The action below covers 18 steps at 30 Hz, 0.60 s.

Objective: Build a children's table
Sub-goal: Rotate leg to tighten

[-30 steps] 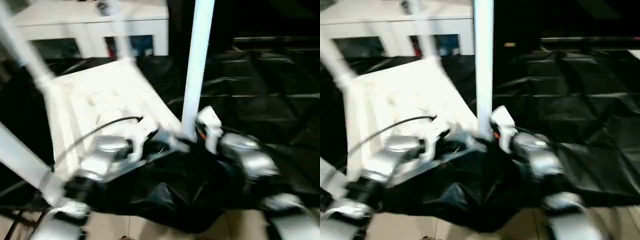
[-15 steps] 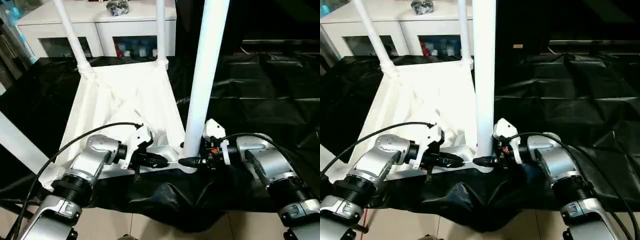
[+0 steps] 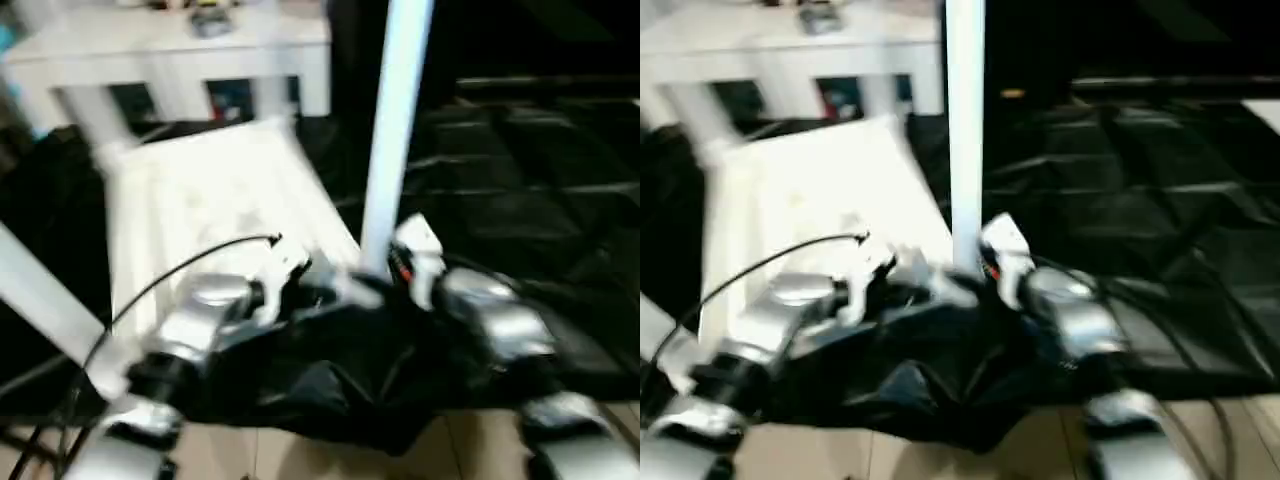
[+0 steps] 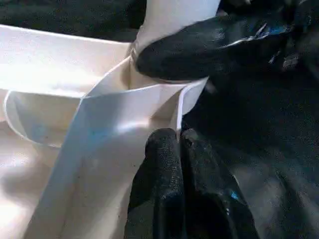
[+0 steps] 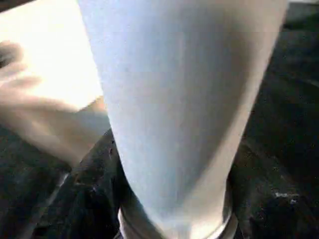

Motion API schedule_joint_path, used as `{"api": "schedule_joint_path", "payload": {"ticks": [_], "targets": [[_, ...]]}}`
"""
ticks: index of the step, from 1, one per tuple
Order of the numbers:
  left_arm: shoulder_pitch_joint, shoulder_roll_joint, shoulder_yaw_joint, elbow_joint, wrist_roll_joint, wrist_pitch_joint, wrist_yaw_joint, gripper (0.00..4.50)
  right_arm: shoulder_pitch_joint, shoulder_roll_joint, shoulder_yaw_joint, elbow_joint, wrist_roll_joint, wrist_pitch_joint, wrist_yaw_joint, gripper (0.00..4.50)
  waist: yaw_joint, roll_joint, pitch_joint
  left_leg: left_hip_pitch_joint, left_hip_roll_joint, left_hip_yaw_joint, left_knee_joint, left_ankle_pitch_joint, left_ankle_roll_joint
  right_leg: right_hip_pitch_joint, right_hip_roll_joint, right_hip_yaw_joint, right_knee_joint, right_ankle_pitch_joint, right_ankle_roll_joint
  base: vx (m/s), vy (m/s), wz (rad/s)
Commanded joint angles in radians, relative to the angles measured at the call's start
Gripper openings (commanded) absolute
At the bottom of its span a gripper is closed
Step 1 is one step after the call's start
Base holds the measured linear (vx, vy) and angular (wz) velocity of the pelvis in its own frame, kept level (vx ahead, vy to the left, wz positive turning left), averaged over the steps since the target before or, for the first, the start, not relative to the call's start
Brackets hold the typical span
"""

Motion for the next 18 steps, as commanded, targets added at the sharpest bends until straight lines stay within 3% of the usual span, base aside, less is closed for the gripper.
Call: {"api": "schedule_joint_path", "payload": {"ticks": [1,2,5,8,10,14,16,17,18], "targets": [[-0.041,-0.072,-0.029,-0.017,-0.021,-0.008,0.040,0.00,-0.014,0.079,0.026,0.111,-0.031,0.032,-0.139,2.52,0.001,-0.008,-0.058,0.002,0.005,-0.007,-0.071,-0.317,0.009,0.044,-0.039,0.026,-0.093,-0.376,-0.175,0.000,0.000,0.00],[-0.039,-0.080,-0.036,-0.015,-0.012,-0.014,0.051,0.00,-0.021,0.085,0.022,0.120,-0.030,0.017,-0.131,2.52,0.000,-0.008,-0.060,0.002,0.005,-0.007,-0.070,-0.314,0.014,0.044,-0.040,0.027,-0.092,-0.360,-0.179,0.000,0.000,0.00],[-0.033,-0.092,-0.054,-0.020,0.003,-0.023,0.060,0.00,-0.031,0.096,0.010,0.129,-0.019,-0.007,-0.100,3.21,0.006,-0.008,-0.061,-0.001,0.007,-0.003,-0.068,-0.284,0.044,0.048,-0.039,0.028,-0.088,-0.289,-0.198,0.000,0.000,0.00],[-0.025,-0.086,-0.070,-0.029,0.007,-0.033,0.033,0.00,-0.036,0.086,0.006,0.113,0.001,-0.012,-0.049,3.33,0.013,-0.009,-0.064,-0.001,0.009,-0.001,-0.067,-0.253,0.060,0.051,-0.039,0.029,-0.083,-0.240,-0.211,0.000,0.000,0.00],[-0.023,-0.072,-0.074,-0.022,0.011,-0.059,0.010,0.00,-0.047,0.070,0.025,0.120,-0.019,-0.063,-0.024,3.48,0.015,-0.009,-0.066,-0.002,0.009,0.000,-0.066,-0.230,0.066,0.053,-0.040,0.028,-0.079,-0.198,-0.226,0.000,0.000,0.00],[-0.015,-0.029,-0.095,-0.028,0.005,-0.070,-0.078,0.00,-0.011,0.004,0.113,0.033,-0.016,-0.124,0.228,3.48,0.023,-0.010,-0.068,-0.003,0.011,0.001,-0.061,-0.202,0.097,0.058,-0.039,0.027,-0.073,-0.133,-0.246,0.000,0.000,0.00],[-0.013,-0.019,-0.099,-0.032,0.004,-0.069,-0.096,0.00,0.001,-0.010,0.129,0.009,-0.013,-0.136,0.281,3.48,0.027,-0.011,-0.066,-0.002,0.012,0.003,-0.061,-0.196,0.105,0.058,-0.040,0.027,-0.072,-0.127,-0.254,0.000,0.000,0.00],[-0.014,0.006,-0.106,-0.037,-0.001,-0.070,-0.142,0.00,0.028,-0.050,0.153,-0.055,0.020,-0.123,0.406,3.48,0.030,-0.012,-0.065,-0.002,0.012,0.004,-0.061,-0.199,0.106,0.058,-0.039,0.027,-0.072,-0.137,-0.253,0.000,0.000,0.00],[-0.015,0.018,-0.108,-0.039,-0.003,-0.070,-0.163,0.00,0.039,-0.069,0.162,-0.083,0.032,-0.111,0.459,3.48,0.039,-0.011,-0.066,0.001,0.014,0.005,-0.059,-0.203,0.109,0.058,-0.038,0.028,-0.072,-0.148,-0.248,0.000,0.000,0.00]]}}
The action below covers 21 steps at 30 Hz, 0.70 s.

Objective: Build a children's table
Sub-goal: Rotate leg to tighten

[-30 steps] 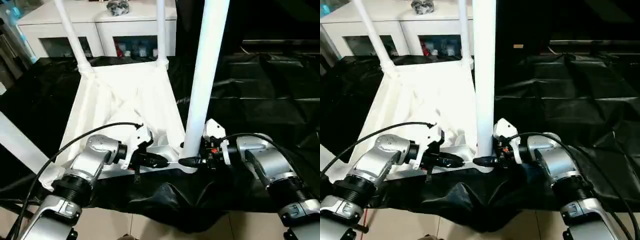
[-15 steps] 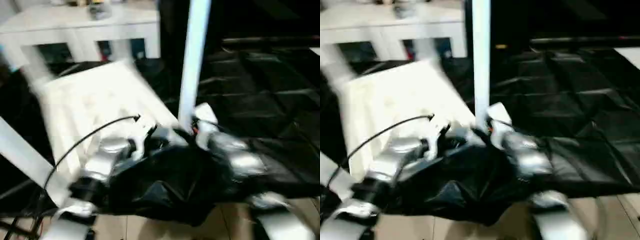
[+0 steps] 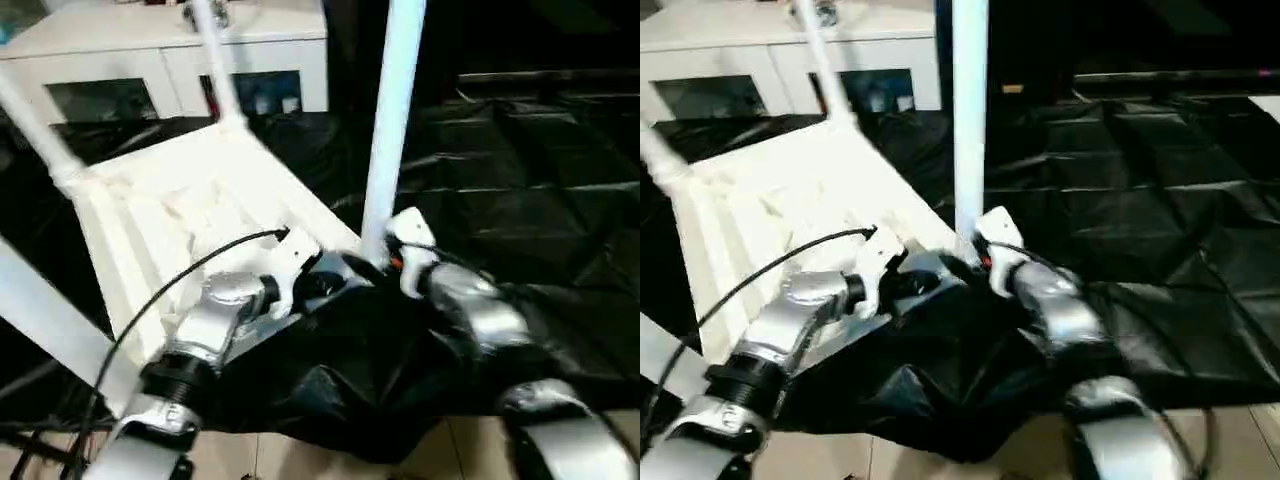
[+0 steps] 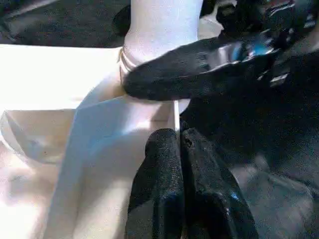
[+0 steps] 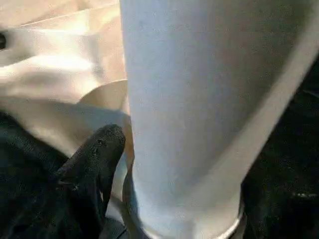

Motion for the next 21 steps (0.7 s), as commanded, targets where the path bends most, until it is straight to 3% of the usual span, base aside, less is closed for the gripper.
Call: {"api": "schedule_joint_path", "payload": {"ticks": [1,5,7,15,20,21], "targets": [[-0.019,-0.012,-0.066,-0.022,-0.017,-0.018,-0.066,0.00,0.017,0.032,0.128,-0.097,0.043,0.013,0.217,3.48,0.004,-0.014,-0.064,0.005,0.015,0.005,-0.053,-0.203,0.108,0.059,-0.038,0.031,-0.064,-0.151,-0.244,0.000,0.000,0.00],[-0.032,0.023,-0.071,-0.010,-0.019,-0.031,-0.122,0.00,0.042,-0.023,0.154,-0.146,0.057,0.017,0.329,3.48,0.017,-0.017,-0.059,0.007,0.017,0.005,-0.057,-0.234,0.092,0.053,-0.040,0.033,-0.069,-0.225,-0.233,0.000,0.000,0.00],[-0.049,0.056,-0.073,0.014,-0.014,-0.050,-0.185,0.00,0.068,-0.076,0.184,-0.204,0.089,0.067,0.454,3.48,0.026,-0.018,-0.060,0.011,0.018,0.003,-0.059,-0.246,0.082,0.053,-0.040,0.034,-0.071,-0.259,-0.217,0.000,0.000,0.00],[-0.077,0.093,-0.069,0.046,-0.013,-0.071,-0.232,0.00,0.093,-0.096,0.190,-0.260,0.100,0.129,0.511,2.90,0.032,-0.017,-0.058,0.010,0.018,0.001,-0.063,-0.255,0.064,0.050,-0.043,0.035,-0.074,-0.291,-0.204,0.000,0.000,0.00],[-0.071,0.094,-0.072,0.042,-0.017,-0.075,-0.241,0.00,0.097,-0.093,0.189,-0.271,0.100,0.148,0.515,2.69,0.031,-0.018,-0.060,0.009,0.017,0.001,-0.063,-0.238,0.060,0.052,-0.042,0.035,-0.073,-0.271,-0.204,0.000,0.000,0.00],[-0.066,0.090,-0.074,0.042,-0.019,-0.076,-0.239,0.00,0.101,-0.093,0.188,-0.281,0.102,0.161,0.514,2.48,0.032,-0.018,-0.060,0.008,0.017,0.001,-0.062,-0.231,0.060,0.052,-0.042,0.035,-0.071,-0.261,-0.206,0.000,0.000,0.00]]}}
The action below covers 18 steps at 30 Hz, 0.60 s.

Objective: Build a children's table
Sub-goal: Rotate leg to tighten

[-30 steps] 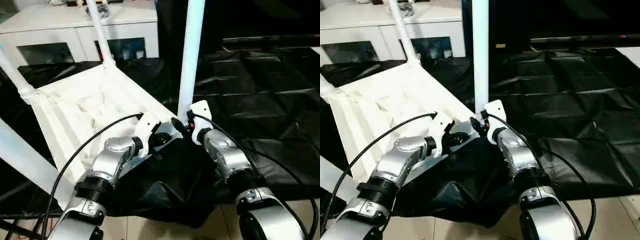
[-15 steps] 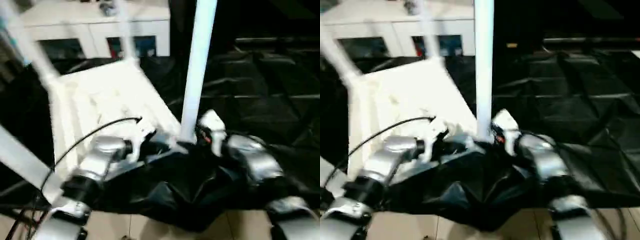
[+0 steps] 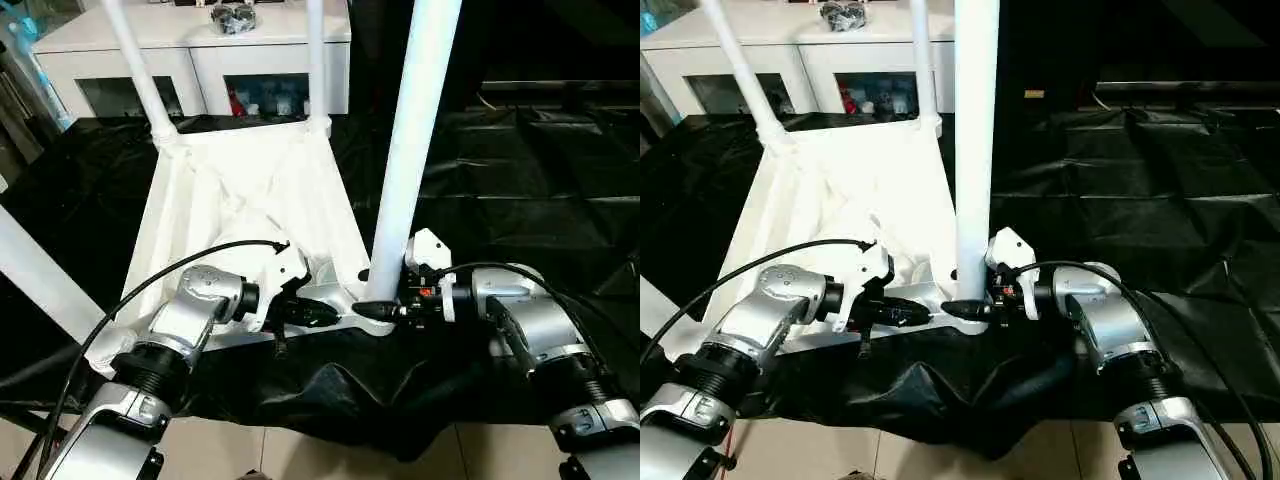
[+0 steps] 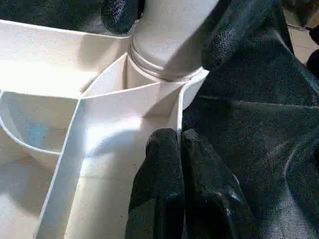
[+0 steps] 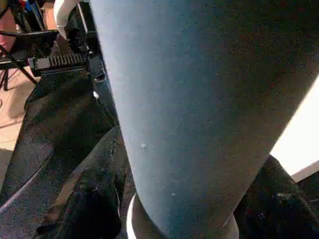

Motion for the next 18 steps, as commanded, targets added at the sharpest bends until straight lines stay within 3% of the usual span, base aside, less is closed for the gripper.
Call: {"api": "schedule_joint_path", "payload": {"ticks": [1,8,10,11,13,17,18], "targets": [[-0.033,-0.024,0.003,-0.003,0.002,-0.007,0.053,0.00,0.037,0.050,0.108,-0.039,0.021,0.026,0.096,2.44,-0.002,-0.016,-0.060,0.006,0.017,0.001,-0.065,-0.229,0.062,0.049,-0.041,0.033,-0.073,-0.256,-0.207,0.000,0.000,0.00],[-0.023,-0.061,0.023,-0.002,0.008,0.013,0.152,0.00,0.042,0.092,0.071,0.007,0.004,0.027,-0.018,2.05,0.002,-0.015,-0.059,0.008,0.019,0.001,-0.065,-0.238,0.055,0.046,-0.042,0.034,-0.074,-0.265,-0.208,0.000,0.000,0.00],[-0.025,-0.085,0.039,-0.003,0.010,0.030,0.213,0.00,0.021,0.134,0.038,0.067,-0.021,0.012,-0.142,2.01,-0.003,-0.016,-0.054,0.008,0.016,-0.001,-0.070,-0.273,0.037,0.045,-0.045,0.032,-0.081,-0.337,-0.191,0.000,0.000,0.00],[-0.025,-0.088,0.040,-0.004,0.010,0.032,0.219,0.00,0.019,0.139,0.034,0.073,-0.023,0.011,-0.156,1.99,-0.008,-0.016,-0.053,0.009,0.016,-0.002,-0.071,-0.286,0.030,0.043,-0.044,0.032,-0.083,-0.361,-0.184,0.000,0.000,0.00],[-0.029,-0.138,0.065,-0.008,0.009,0.064,0.317,0.00,-0.018,0.212,-0.024,0.171,-0.050,0.005,-0.361,1.97,-0.022,-0.017,-0.049,0.012,0.010,-0.006,-0.072,-0.328,0.010,0.040,-0.045,0.027,-0.093,-0.459,-0.153,0.000,0.000,0.00],[-0.028,-0.199,0.073,-0.025,0.015,0.095,0.406,0.00,-0.049,0.294,-0.073,0.253,-0.057,0.011,-0.549,1.95,-0.052,-0.017,-0.048,0.002,0.008,-0.014,-0.076,-0.359,0.006,0.041,-0.044,0.022,-0.100,-0.508,-0.118,0.000,0.000,0.00],[-0.027,-0.211,0.072,-0.031,0.017,0.102,0.420,0.00,-0.056,0.310,-0.077,0.271,-0.069,0.007,-0.599,1.95,-0.053,-0.015,-0.049,0.002,0.007,-0.014,-0.076,-0.359,0.007,0.041,-0.043,0.022,-0.100,-0.501,-0.116,0.000,0.000,0.00]]}}
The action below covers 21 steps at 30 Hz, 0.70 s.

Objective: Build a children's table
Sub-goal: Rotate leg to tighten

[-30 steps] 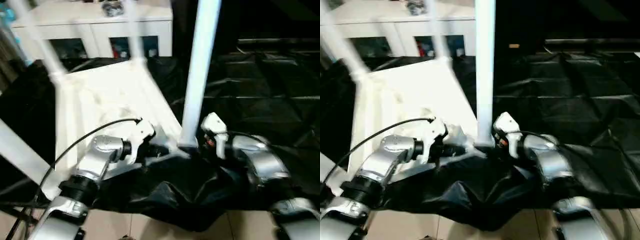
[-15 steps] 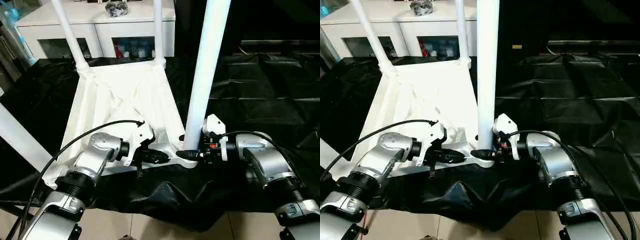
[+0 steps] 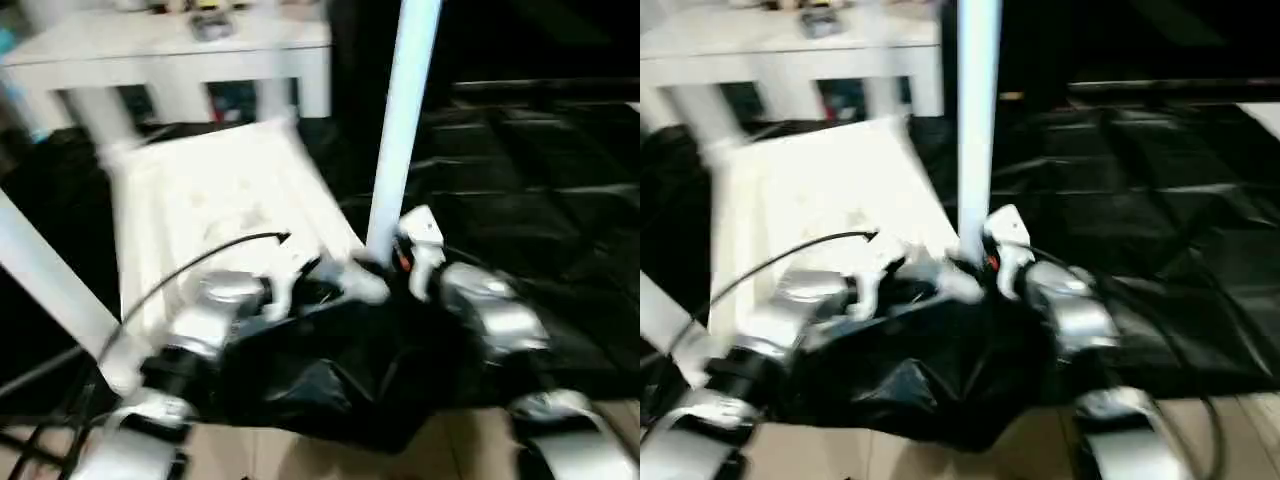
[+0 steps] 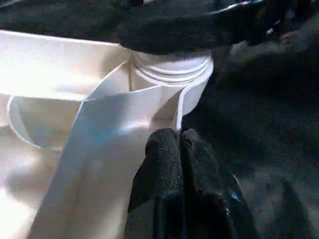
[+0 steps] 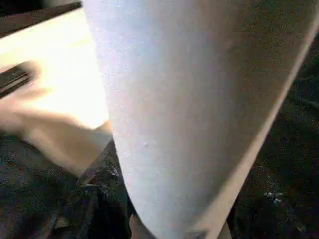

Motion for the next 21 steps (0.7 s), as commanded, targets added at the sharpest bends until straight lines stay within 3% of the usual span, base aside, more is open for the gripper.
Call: {"api": "schedule_joint_path", "payload": {"ticks": [1,4,6,9,13,16,19,21], "targets": [[-0.028,-0.058,-0.016,-0.038,-0.022,0.005,0.042,0.00,0.017,0.093,0.075,0.075,-0.011,0.040,-0.023,1.95,0.000,-0.014,-0.051,0.004,0.008,-0.010,-0.078,-0.354,0.014,0.035,-0.043,0.026,-0.099,-0.471,-0.128,0.000,0.000,0.00],[-0.029,-0.081,-0.024,-0.051,-0.024,0.013,0.047,0.00,-0.002,0.125,0.097,0.112,-0.044,0.023,-0.049,1.95,-0.005,-0.016,-0.052,0.000,0.007,-0.007,-0.075,-0.340,0.031,0.037,-0.041,0.026,-0.095,-0.424,-0.153,0.000,0.000,0.00],[-0.025,-0.076,-0.035,-0.053,-0.016,0.005,0.038,0.00,-0.006,0.132,0.092,0.109,-0.039,0.011,-0.027,2.64,-0.003,-0.016,-0.052,0.001,0.008,-0.005,-0.075,-0.329,0.041,0.038,-0.042,0.027,-0.095,-0.412,-0.157,0.000,0.000,0.00],[-0.013,-0.058,-0.047,-0.065,-0.009,-0.004,0.014,0.00,-0.014,0.127,0.083,0.101,-0.024,0.006,0.015,2.84,-0.001,-0.015,-0.054,0.000,0.010,-0.004,-0.076,-0.311,0.047,0.040,-0.042,0.028,-0.092,-0.374,-0.172,0.000,0.000,0.00],[0.009,-0.009,-0.064,-0.099,-0.030,0.000,-0.084,0.00,0.001,0.045,0.137,0.034,-0.009,0.005,0.219,3.20,0.000,-0.013,-0.060,-0.003,0.012,-0.001,-0.071,-0.260,0.070,0.047,-0.041,0.030,-0.079,-0.251,-0.210,0.000,0.000,0.00],[0.014,0.019,-0.075,-0.109,-0.034,0.000,-0.134,0.00,0.021,-0.013,0.173,-0.021,0.007,0.022,0.351,3.20,0.009,-0.014,-0.061,-0.004,0.015,0.001,-0.068,-0.216,0.092,0.051,-0.039,0.029,-0.070,-0.177,-0.238,0.000,0.000,0.00],[0.014,0.059,-0.087,-0.110,-0.034,-0.004,-0.192,0.00,0.046,-0.094,0.214,-0.091,0.022,0.049,0.495,3.20,0.028,-0.014,-0.062,0.000,0.017,0.004,-0.065,-0.197,0.107,0.053,-0.037,0.029,-0.065,-0.149,-0.249,0.000,0.000,0.00],[0.012,0.087,-0.097,-0.108,-0.028,-0.011,-0.231,0.00,0.061,-0.143,0.234,-0.129,0.022,0.062,0.580,3.20,0.037,-0.018,-0.059,0.003,0.019,0.005,-0.067,-0.216,0.103,0.051,-0.038,0.029,-0.069,-0.186,-0.243,0.000,0.000,0.00]]}}
